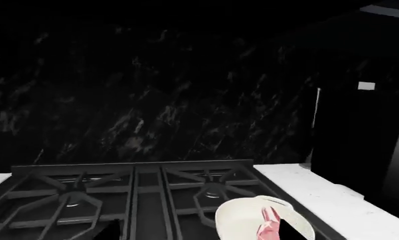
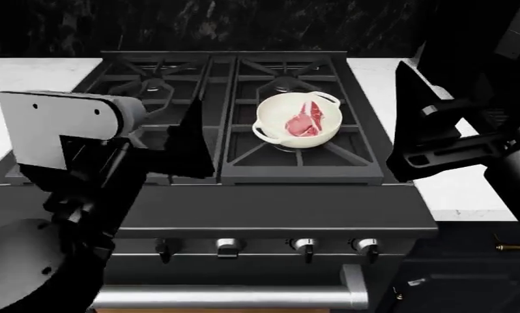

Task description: Frozen meat rests on a plate on the counter. Retrieve the meat and place it in a pot on a burner. Then turn the burner on.

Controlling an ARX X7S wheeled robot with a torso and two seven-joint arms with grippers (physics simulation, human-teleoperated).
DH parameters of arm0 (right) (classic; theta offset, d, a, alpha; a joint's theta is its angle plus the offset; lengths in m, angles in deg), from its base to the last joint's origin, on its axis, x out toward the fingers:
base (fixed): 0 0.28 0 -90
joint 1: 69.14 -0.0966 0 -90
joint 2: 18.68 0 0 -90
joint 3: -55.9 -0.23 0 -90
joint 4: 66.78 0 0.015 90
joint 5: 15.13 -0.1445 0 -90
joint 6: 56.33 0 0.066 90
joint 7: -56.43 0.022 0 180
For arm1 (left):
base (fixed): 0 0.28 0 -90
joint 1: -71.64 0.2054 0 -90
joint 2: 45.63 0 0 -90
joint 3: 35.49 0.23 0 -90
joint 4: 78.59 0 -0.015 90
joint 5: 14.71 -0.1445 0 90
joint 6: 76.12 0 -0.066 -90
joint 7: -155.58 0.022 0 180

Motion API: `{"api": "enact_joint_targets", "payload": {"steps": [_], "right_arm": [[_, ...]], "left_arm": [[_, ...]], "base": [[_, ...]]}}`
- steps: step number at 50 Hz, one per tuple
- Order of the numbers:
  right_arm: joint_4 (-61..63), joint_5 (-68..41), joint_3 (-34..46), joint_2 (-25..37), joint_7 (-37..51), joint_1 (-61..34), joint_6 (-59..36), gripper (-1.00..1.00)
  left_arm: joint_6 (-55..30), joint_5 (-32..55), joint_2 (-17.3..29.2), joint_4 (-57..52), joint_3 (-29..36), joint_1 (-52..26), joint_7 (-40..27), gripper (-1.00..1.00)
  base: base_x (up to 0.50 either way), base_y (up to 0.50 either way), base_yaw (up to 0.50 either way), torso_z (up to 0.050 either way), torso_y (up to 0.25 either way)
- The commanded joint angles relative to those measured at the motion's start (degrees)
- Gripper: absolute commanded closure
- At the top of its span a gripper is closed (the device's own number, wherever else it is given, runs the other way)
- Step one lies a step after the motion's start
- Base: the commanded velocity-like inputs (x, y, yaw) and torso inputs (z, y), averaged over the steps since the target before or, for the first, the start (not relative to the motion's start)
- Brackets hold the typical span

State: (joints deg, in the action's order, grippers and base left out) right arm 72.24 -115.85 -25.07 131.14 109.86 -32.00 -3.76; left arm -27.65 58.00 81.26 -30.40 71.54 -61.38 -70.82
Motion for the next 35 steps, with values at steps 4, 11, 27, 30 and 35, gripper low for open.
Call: {"api": "enact_joint_targets", "payload": {"steps": [4, 11, 27, 30, 35], "right_arm": [[1.3, -1.44, -0.91, -0.13, 2.6, 0.25, 1.59, -1.0], [3.35, -0.94, -4.94, 1.19, 2.81, 5.91, 4.69, -1.0], [10.54, 6.8, -8.78, -3.5, 4.25, 17.56, 7.43, -1.0], [10.97, 10.77, -8.54, -6.45, 3.75, 19.37, 6.38, -1.0], [10.98, 22.71, 3.4, -2.96, 3.67, 23.04, 17.75, -1.0]], "left_arm": [[17.67, -30.23, 4.03, -13.77, 4.47, 23.51, 16.47, -1.0], [40.84, -52.65, 6.17, -6.47, 10.08, 42.14, 26.65, -1.0], [65.35, -58.85, -1.56, 17.92, 11.24, 53.39, 26.91, -1.0], [67.32, -58.78, -2.78, 20.78, 11.36, 53.69, 26.92, -1.0], [69.61, -57.8, -4.13, 24.02, 11.71, 53.99, 27.35, -1.0]], "base": [[0.0, 0.0, 0.0, 0.0, 0.0], [0.0, 0.0, 0.0, 0.0, 0.0], [0.0, 0.0, 0.0, -0.041, 0.0], [0.0, 0.0, 0.0, -0.05, 0.0], [0.0, 0.0, 0.0, -0.05, 0.0]]}}
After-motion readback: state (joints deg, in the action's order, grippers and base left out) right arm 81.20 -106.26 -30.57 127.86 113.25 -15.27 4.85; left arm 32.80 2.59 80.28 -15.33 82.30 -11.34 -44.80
